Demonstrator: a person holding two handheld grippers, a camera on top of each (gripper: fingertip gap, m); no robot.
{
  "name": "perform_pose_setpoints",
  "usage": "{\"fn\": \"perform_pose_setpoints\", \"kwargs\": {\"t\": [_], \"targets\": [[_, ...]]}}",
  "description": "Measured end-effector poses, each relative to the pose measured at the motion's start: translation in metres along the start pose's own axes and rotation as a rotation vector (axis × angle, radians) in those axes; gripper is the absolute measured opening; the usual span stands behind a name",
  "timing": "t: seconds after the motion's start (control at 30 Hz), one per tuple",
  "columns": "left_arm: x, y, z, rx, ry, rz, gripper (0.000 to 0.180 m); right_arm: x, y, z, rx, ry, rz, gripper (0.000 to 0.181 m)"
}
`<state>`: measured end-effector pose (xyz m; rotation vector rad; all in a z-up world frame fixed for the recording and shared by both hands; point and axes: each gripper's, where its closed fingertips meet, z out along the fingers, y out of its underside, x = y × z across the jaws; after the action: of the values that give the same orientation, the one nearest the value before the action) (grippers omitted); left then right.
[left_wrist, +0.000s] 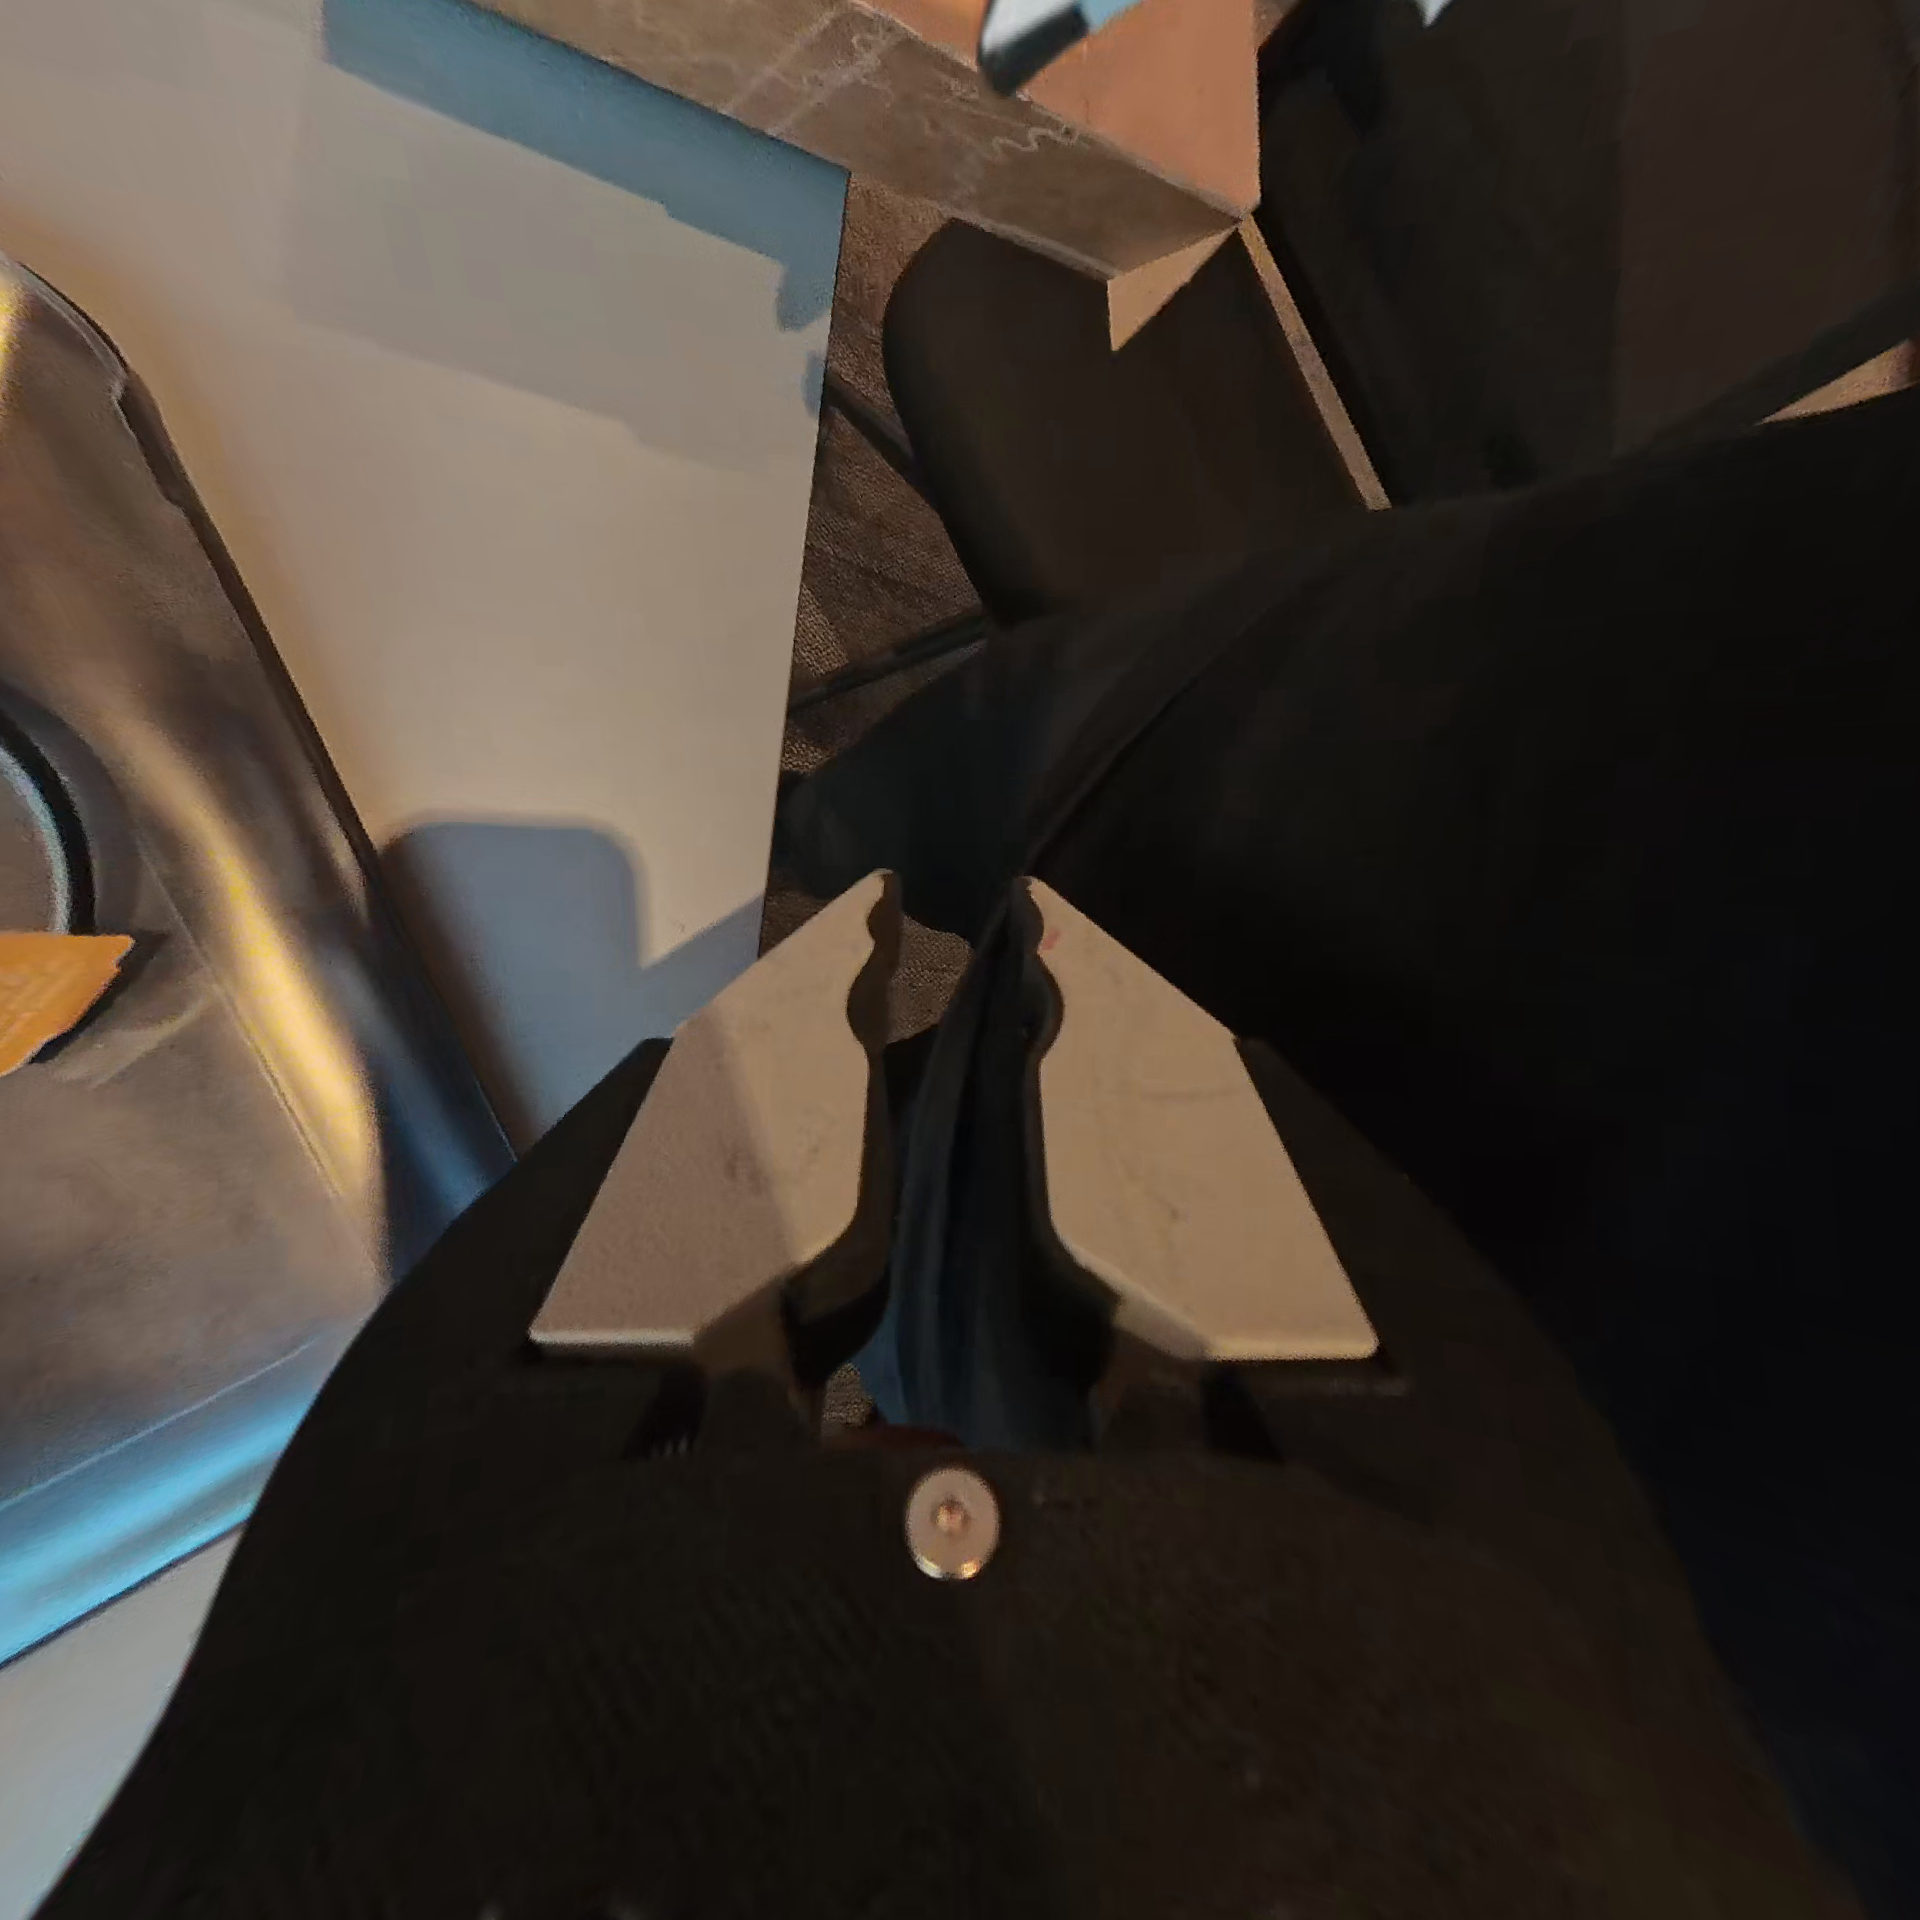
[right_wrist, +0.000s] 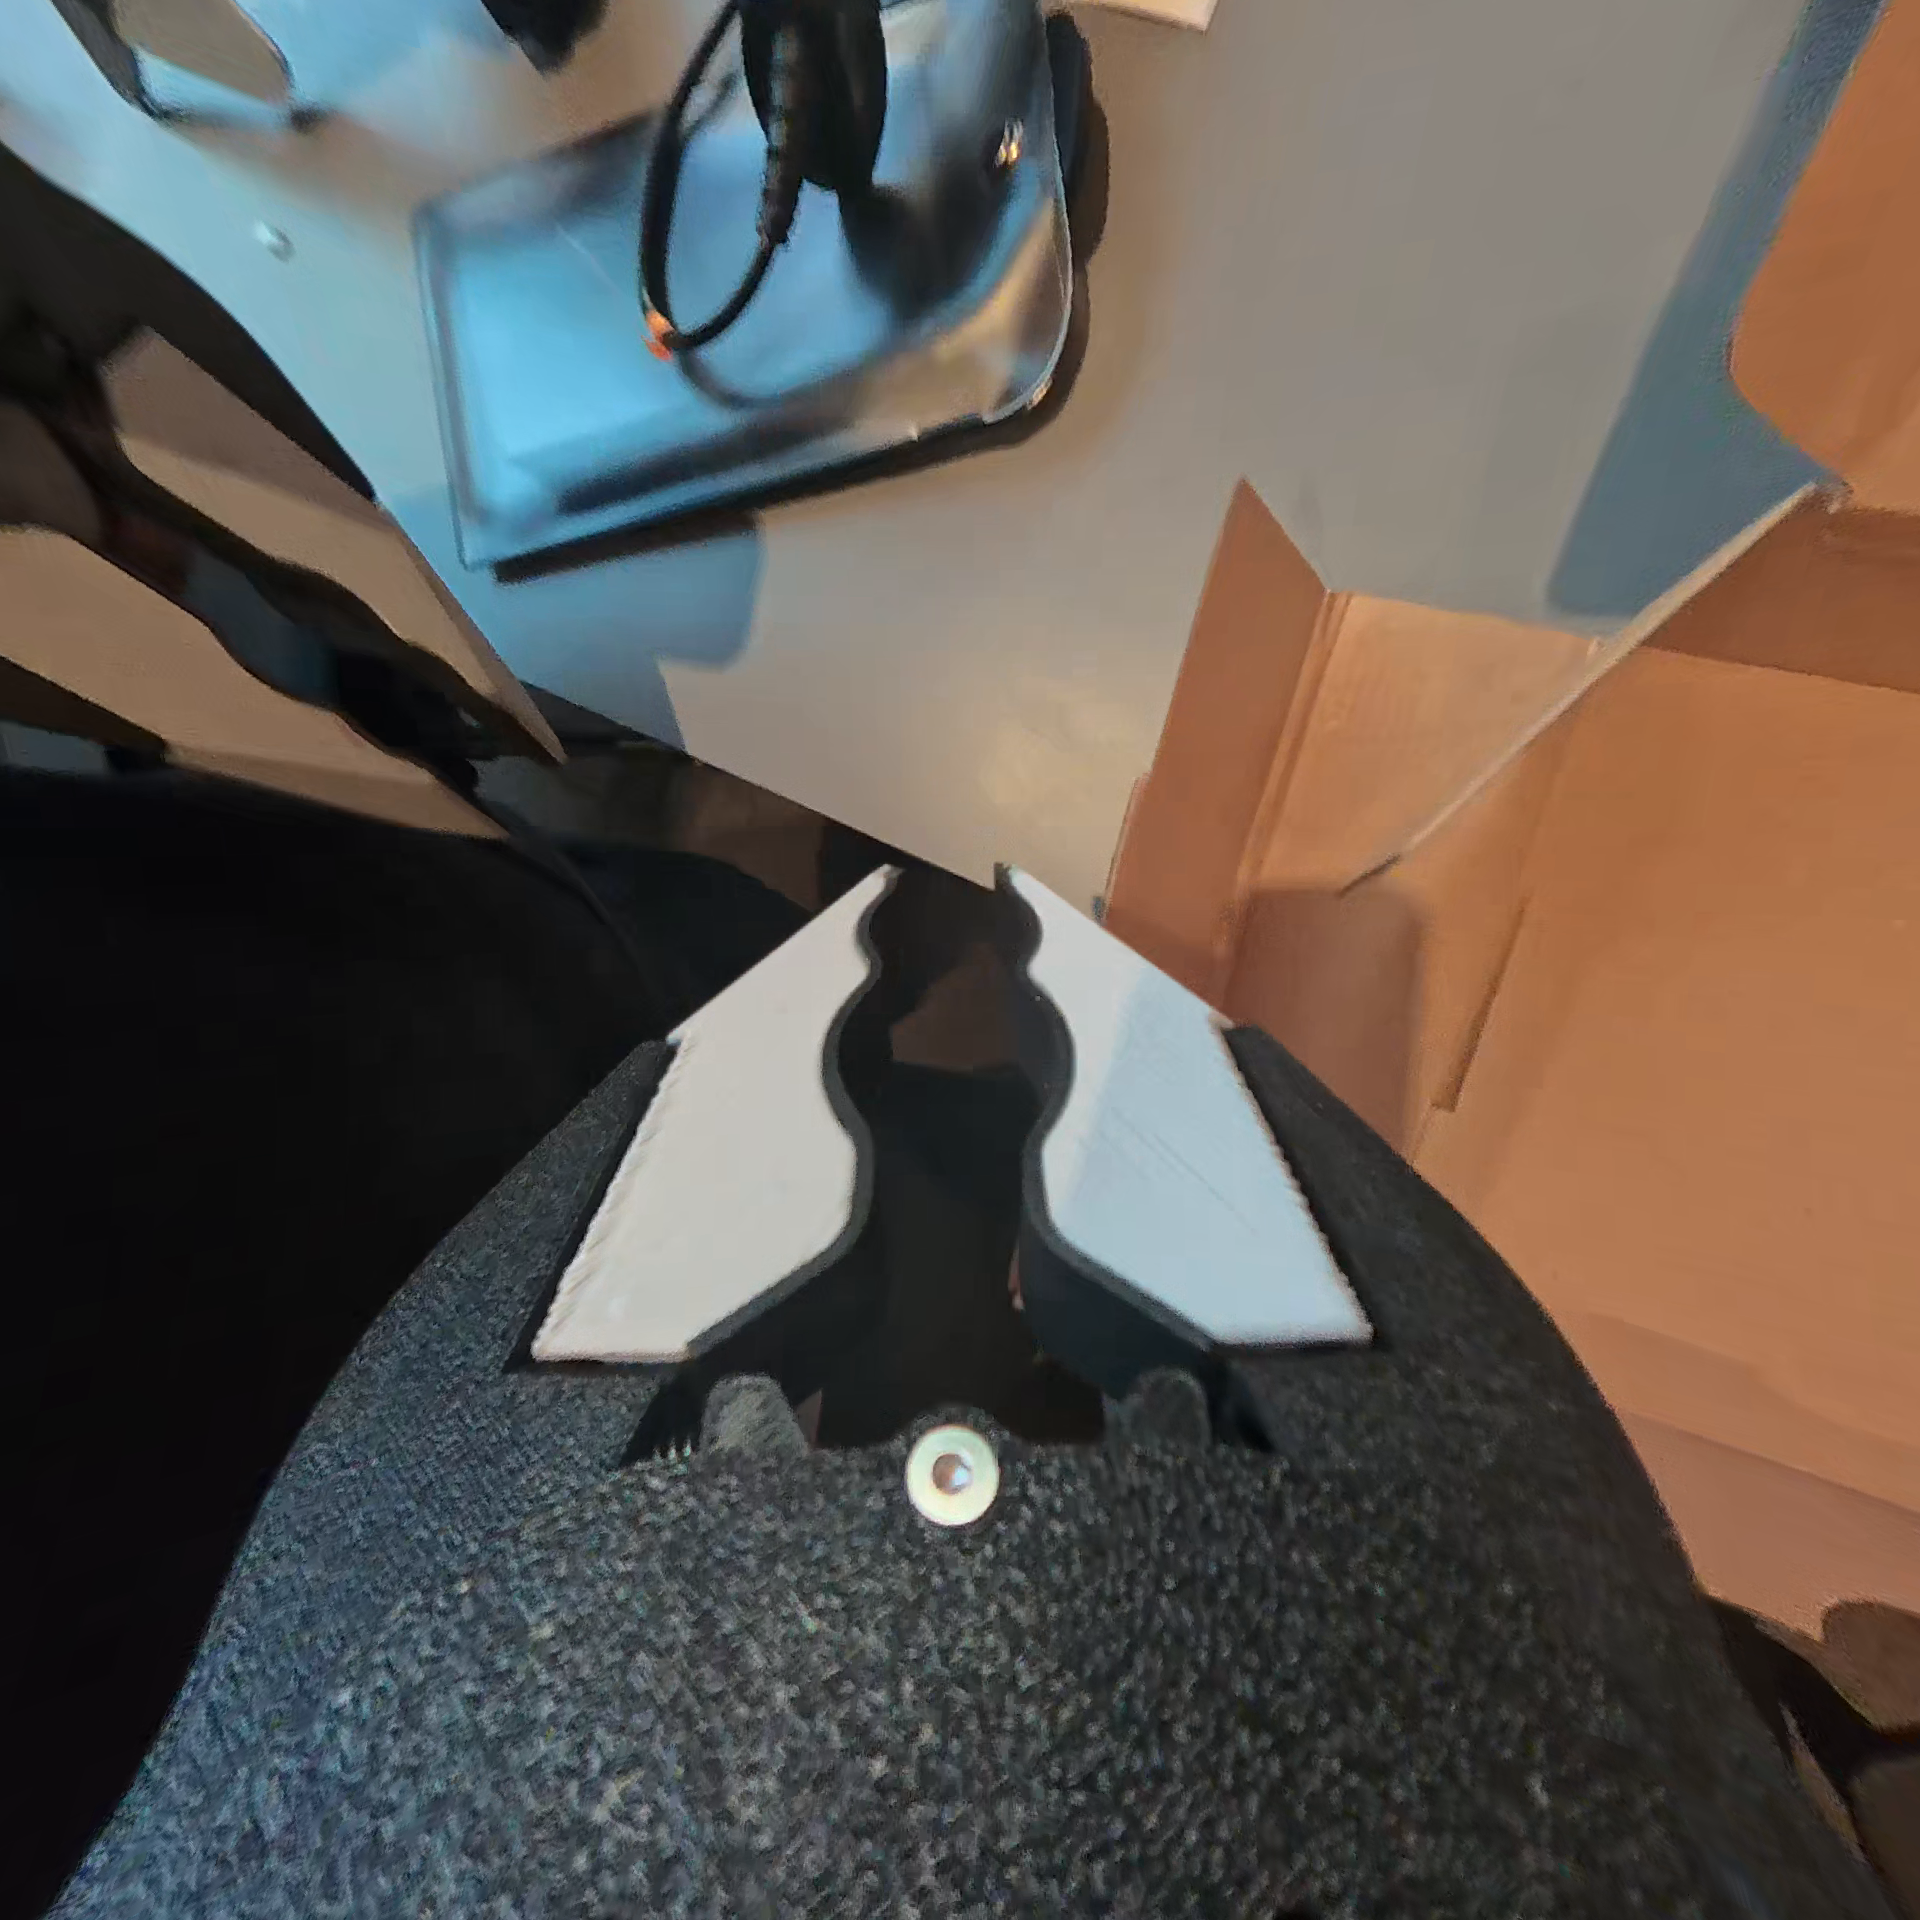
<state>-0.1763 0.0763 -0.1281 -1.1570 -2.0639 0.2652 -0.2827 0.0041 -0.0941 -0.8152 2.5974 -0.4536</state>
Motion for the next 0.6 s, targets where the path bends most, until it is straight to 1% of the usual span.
{"fn": "perform_pose_setpoints", "kwargs": {"t": [0.07, 0.2, 0.3, 0.4, 0.47, 0.6], "targets": [[-0.003, -0.004, -0.001, 0.007, -0.014, 0.007, 0.018, 0.005, 0.008, -0.002, -0.009, 0.011, -0.001, 0.016], [-0.003, -0.008, 0.0, 0.024, -0.027, -0.038, 0.018, 0.021, 0.02, -0.011, 0.01, 0.002, 0.046, 0.019], [-0.006, -0.007, 0.004, 0.003, -0.054, -0.058, 0.018, 0.027, 0.022, -0.013, 0.03, -0.028, 0.082, 0.022], [-0.007, -0.011, 0.009, -0.013, -0.056, -0.095, 0.018, 0.033, 0.022, -0.008, 0.023, -0.023, 0.089, 0.028], [-0.006, -0.019, 0.013, -0.013, -0.057, -0.11, 0.018, 0.039, 0.023, -0.003, 0.008, -0.014, 0.09, 0.03], [-0.004, -0.033, 0.019, -0.02, -0.076, -0.105, 0.017, 0.025, 0.02, 0.002, 0.012, -0.113, 0.064, 0.035]]}}
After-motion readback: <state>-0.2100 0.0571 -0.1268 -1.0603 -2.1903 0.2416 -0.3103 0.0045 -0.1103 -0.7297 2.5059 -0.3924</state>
